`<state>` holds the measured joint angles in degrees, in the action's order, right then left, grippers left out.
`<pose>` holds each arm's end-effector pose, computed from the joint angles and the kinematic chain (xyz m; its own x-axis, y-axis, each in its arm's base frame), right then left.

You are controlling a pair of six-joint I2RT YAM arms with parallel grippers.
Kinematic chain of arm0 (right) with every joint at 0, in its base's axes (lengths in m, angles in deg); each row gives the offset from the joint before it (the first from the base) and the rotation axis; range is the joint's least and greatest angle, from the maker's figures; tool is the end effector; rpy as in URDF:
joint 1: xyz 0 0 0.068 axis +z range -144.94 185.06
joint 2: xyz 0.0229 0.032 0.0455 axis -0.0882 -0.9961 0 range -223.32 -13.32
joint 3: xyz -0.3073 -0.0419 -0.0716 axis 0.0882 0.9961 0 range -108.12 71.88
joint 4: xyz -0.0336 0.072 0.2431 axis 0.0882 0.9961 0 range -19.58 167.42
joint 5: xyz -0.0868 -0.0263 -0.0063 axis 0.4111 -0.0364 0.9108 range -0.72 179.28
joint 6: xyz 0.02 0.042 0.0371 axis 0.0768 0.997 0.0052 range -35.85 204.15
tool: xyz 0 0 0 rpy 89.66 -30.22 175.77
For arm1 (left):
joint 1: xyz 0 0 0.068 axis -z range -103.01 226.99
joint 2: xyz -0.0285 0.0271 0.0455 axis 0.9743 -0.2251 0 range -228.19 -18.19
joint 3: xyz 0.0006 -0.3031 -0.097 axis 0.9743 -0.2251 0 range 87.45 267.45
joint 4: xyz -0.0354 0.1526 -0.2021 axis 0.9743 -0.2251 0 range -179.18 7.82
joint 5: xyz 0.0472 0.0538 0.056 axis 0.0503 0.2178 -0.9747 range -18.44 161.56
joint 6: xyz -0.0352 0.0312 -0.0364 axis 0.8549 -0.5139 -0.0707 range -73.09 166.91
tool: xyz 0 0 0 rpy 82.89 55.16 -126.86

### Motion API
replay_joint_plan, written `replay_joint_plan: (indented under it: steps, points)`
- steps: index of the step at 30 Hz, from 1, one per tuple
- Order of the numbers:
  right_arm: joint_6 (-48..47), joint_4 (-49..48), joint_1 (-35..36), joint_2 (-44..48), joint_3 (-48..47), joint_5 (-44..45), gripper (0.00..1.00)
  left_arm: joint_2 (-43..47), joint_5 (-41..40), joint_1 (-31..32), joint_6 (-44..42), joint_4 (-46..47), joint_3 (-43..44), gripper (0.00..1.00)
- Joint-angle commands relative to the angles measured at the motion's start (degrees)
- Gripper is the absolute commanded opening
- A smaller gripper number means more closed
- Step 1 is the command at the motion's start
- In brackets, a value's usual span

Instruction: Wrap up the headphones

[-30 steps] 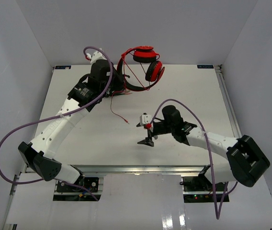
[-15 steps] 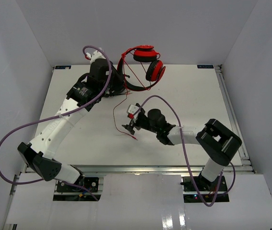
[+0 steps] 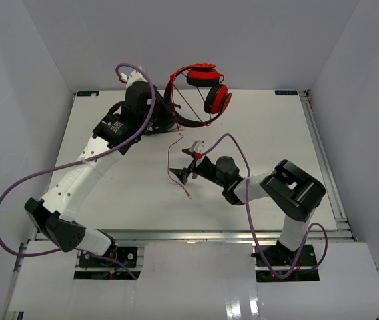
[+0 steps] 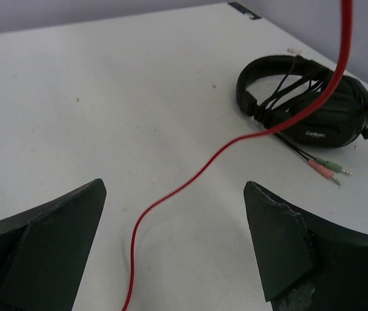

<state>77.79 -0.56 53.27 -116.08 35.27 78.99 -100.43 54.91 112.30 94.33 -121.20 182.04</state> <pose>0.2319 0.2711 0.2322 0.1503 0.0044 -0.9886 -0.8407 0.5268 -0.1254 0.2536 -0.1643 0.4791 -0.5017 -0.5091 -0.6993 -0.0364 0.8202 -0.5710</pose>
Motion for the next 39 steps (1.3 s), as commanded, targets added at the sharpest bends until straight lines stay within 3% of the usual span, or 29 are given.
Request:
replay_joint_plan:
  steps: [1,10,19,24,29,32,34,37,39]
  points:
    - [10.23,-14.26,-1.39,-0.70,-4.74,3.39,0.95,1.56,1.19,-0.15,1.72,3.60,2.27,0.00]
    - [9.31,-14.49,-4.24,-1.14,-7.15,9.36,0.99,0.61,1.63,-0.15,2.58,4.12,2.17,0.00]
    - [8.21,-15.60,-5.76,-1.70,-10.03,-0.49,0.88,-0.04,1.89,-0.15,2.50,4.30,2.12,0.00]
    - [15.97,-17.04,-7.62,-4.27,-12.95,-8.57,0.72,0.23,1.95,-0.15,2.66,4.23,2.01,0.00]
    - [15.49,-17.08,-8.31,-5.57,-14.37,-10.31,0.58,0.50,1.98,-0.15,3.08,4.31,1.92,0.00]
    - [15.50,-17.34,-8.48,-5.61,-14.46,-10.19,0.40,0.41,2.24,-0.15,3.38,4.31,1.92,0.00]
    - [15.67,-17.43,-8.57,-5.78,-14.54,-10.69,0.23,0.33,2.41,-0.15,3.56,4.22,2.09,0.00]
    - [16.20,-18.43,-8.78,-5.57,-13.95,-12.79,0.10,0.57,2.14,-0.15,3.66,4.31,2.15,0.00]
    - [16.27,-19.16,-8.84,-5.29,-13.13,-14.76,0.08,0.87,1.87,-0.15,3.55,4.30,2.09,0.00]
